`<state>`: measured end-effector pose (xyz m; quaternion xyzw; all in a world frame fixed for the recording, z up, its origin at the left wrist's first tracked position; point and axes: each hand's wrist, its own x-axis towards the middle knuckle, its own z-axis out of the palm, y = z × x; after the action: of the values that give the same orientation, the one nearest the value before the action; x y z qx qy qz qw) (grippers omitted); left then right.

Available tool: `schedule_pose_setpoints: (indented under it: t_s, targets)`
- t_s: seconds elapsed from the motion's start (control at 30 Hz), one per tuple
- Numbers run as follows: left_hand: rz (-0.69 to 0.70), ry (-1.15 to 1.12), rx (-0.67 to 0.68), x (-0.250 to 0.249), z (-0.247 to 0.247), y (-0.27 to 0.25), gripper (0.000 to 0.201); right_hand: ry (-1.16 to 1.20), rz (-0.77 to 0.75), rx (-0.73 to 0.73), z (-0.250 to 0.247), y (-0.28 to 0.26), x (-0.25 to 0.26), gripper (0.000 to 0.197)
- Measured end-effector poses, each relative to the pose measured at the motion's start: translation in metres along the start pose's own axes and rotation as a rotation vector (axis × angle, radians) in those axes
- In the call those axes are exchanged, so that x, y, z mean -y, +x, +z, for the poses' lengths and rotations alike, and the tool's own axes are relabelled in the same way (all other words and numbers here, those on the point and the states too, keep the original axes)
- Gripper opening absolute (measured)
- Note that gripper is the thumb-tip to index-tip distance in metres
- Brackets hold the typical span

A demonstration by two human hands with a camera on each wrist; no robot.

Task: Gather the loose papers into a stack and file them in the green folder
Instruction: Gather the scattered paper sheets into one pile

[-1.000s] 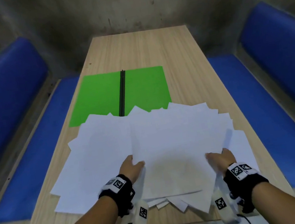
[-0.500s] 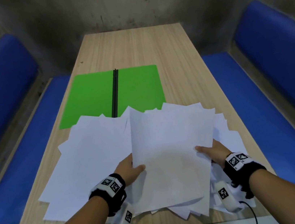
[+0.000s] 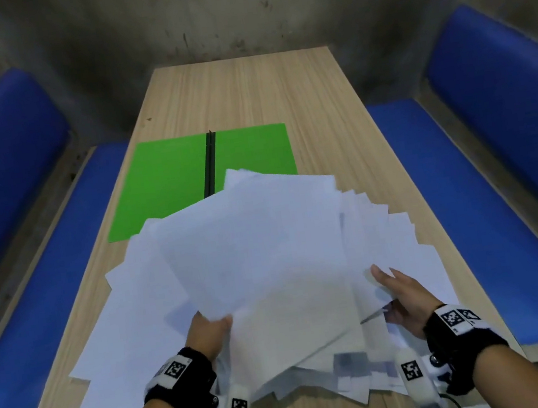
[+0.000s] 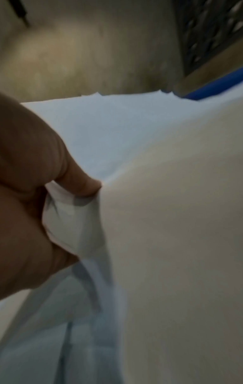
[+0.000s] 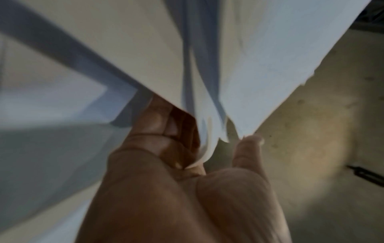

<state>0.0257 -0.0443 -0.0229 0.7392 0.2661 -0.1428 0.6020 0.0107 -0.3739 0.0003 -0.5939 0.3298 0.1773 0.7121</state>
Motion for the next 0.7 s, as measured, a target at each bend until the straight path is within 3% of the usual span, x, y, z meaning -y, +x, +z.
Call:
schedule_pose_setpoints:
  t_s: [0.03, 0.1, 0.17, 0.2, 0.27, 0.33, 0.4, 0.43, 0.5, 0.53, 0.6, 0.7]
  targets:
    - [-0.028, -0.039, -0.054, 0.0, -0.004, 0.0, 0.028, 0.014, -0.006, 0.027, 0.002, 0.0, -0.003, 0.071]
    - [-0.075, -0.083, -0.12, 0.001, -0.011, -0.001, 0.02, 0.009, -0.006, 0.053, 0.006, 0.004, -0.009, 0.077]
    - [-0.15, -0.131, -0.177, 0.005, -0.015, -0.002, 0.018, 0.088, -0.008, 0.041, 0.014, 0.002, -0.012, 0.053]
    - [-0.197, -0.17, -0.19, 0.008, -0.016, 0.001, 0.029, 0.123, 0.028, 0.026, 0.017, 0.002, -0.016, 0.043]
    - [-0.271, -0.212, -0.197, 0.011, -0.017, 0.005, 0.046, 0.178, 0.108, 0.0, 0.021, 0.0, -0.023, 0.041]
    - [-0.262, -0.224, -0.183, 0.011, -0.017, 0.007, 0.032, 0.143, 0.092, -0.015, 0.03, -0.005, -0.026, 0.039]
    - [-0.274, -0.291, -0.203, 0.013, -0.019, 0.012, 0.016, -0.013, -0.01, -0.092, 0.036, -0.01, -0.025, 0.029]
    - [-0.278, -0.29, -0.224, 0.009, -0.021, 0.01, 0.018, -0.112, -0.08, -0.161, 0.037, -0.012, -0.02, 0.025]
    - [-0.342, -0.373, -0.233, 0.004, -0.023, 0.009, 0.041, -0.234, -0.169, -0.284, 0.033, -0.016, -0.003, 0.024]
    - [-0.34, -0.246, -0.212, 0.004, -0.026, 0.01, 0.045, -0.286, -0.19, -0.316, 0.028, -0.016, 0.006, 0.031]
    - [-0.294, -0.284, -0.222, 0.007, -0.03, 0.008, 0.028, -0.41, -0.255, -0.328, 0.02, -0.021, 0.026, 0.039]
    - [-0.18, -0.099, -0.278, 0.006, -0.03, 0.001, 0.016, -0.562, -0.405, -0.276, 0.011, -0.039, 0.06, 0.029]
